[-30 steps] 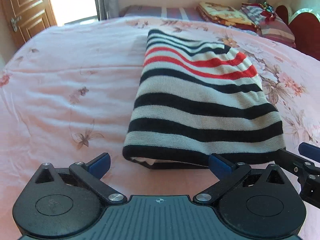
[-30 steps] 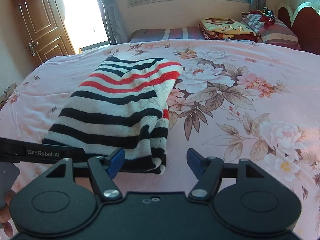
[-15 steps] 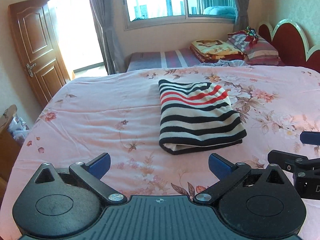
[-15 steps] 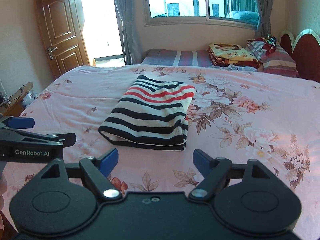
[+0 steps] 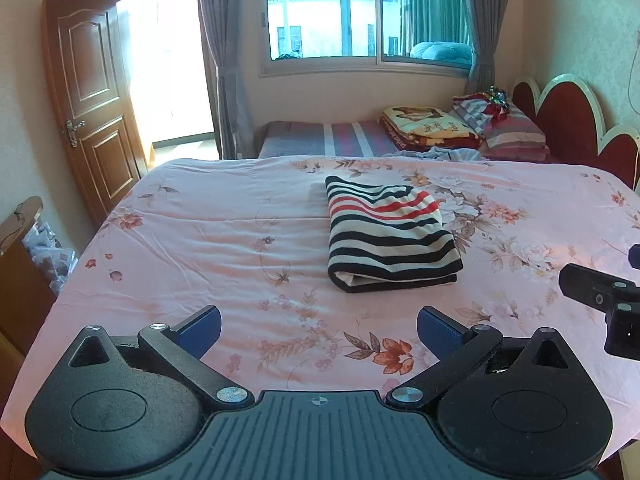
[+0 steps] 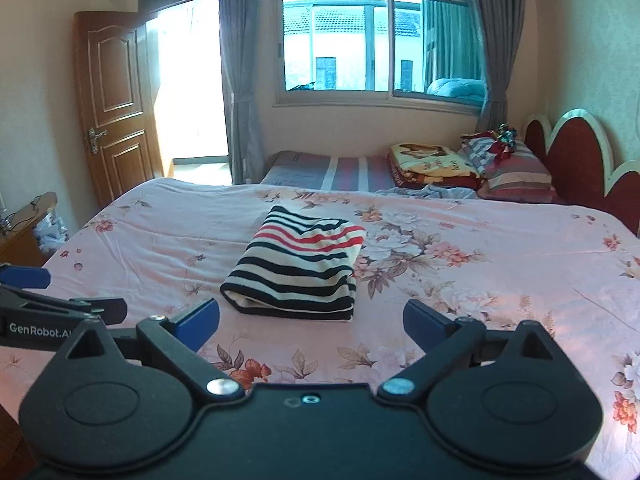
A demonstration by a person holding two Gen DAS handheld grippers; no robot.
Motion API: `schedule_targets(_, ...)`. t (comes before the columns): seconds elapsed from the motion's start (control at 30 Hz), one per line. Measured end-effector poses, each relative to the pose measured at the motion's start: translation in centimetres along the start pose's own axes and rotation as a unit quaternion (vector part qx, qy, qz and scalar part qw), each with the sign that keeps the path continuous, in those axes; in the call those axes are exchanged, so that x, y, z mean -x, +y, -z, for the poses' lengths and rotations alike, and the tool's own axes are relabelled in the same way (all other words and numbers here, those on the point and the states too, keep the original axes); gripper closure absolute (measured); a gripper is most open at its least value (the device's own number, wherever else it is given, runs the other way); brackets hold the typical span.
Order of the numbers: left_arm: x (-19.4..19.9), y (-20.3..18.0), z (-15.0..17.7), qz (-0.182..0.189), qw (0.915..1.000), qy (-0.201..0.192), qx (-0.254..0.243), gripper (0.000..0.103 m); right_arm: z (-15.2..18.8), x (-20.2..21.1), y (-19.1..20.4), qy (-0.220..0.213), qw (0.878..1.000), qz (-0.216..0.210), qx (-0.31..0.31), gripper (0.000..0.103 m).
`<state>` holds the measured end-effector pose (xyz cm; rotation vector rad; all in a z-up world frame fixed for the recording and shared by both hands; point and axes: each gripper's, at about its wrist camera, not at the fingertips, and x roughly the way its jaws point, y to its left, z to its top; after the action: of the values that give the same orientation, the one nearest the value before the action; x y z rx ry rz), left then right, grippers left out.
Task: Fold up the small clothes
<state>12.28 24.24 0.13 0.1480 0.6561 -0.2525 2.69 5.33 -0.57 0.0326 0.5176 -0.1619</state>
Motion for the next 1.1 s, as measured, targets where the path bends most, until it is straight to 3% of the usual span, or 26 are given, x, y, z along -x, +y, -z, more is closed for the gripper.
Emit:
schedule_targets(0.2, 0.6, -0.4, 0.1, -0.005, 0.9999, 0.011, -0.004, 0.000, -0.1, 1.1, 1.1, -0.009, 0.998, 0.061, -0.021, 0.001)
schedule_targets(0.33, 1.0, -0.5, 0.2, -0.006, 0.9999, 0.011, -0.006, 0.000, -0.1, 1.2, 0.3, 0.015, 0.997, 0.045, -0.052, 0.001)
schedule_targets(0.53, 1.2, -0.7, 0.1, -0.004, 0.9999, 0.010, 0.012, 0.000, 0.2, 2.0, 0.3, -0.008, 0.997, 0.072, -0.041, 0.001)
schedule_targets(1.1, 1.4, -1.3, -0.7, -0.008, 0.9998, 0.001, 0.018, 0.000, -0.4, 1.7, 0.3, -0.015, 0.997, 0.077, -0.026, 0.001)
